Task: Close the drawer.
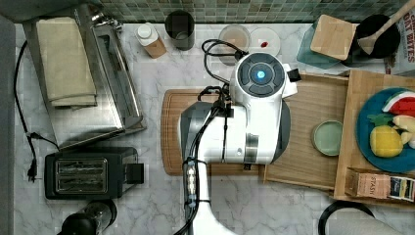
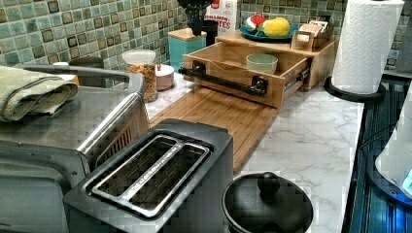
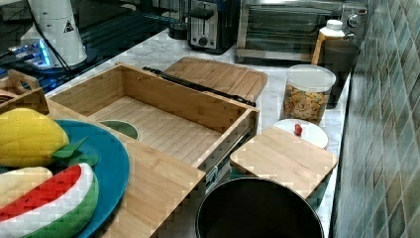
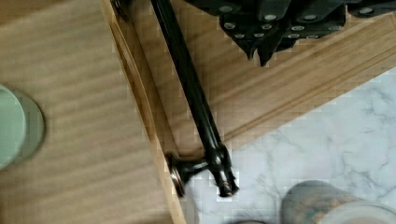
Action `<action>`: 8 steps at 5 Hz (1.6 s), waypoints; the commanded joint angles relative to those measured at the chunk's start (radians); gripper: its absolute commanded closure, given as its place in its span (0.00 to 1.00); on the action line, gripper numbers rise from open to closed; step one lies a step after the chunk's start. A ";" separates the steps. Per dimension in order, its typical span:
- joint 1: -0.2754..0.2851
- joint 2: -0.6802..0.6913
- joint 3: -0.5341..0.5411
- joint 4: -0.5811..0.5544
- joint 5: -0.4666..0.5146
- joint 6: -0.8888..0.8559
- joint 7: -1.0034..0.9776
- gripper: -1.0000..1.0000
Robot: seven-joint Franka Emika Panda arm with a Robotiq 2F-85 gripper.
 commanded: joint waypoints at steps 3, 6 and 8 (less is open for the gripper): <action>0.069 0.124 0.048 -0.076 -0.160 0.198 -0.086 1.00; 0.047 0.249 0.008 -0.078 -0.169 0.237 -0.062 1.00; 0.067 0.199 -0.018 -0.152 -0.213 0.268 -0.054 1.00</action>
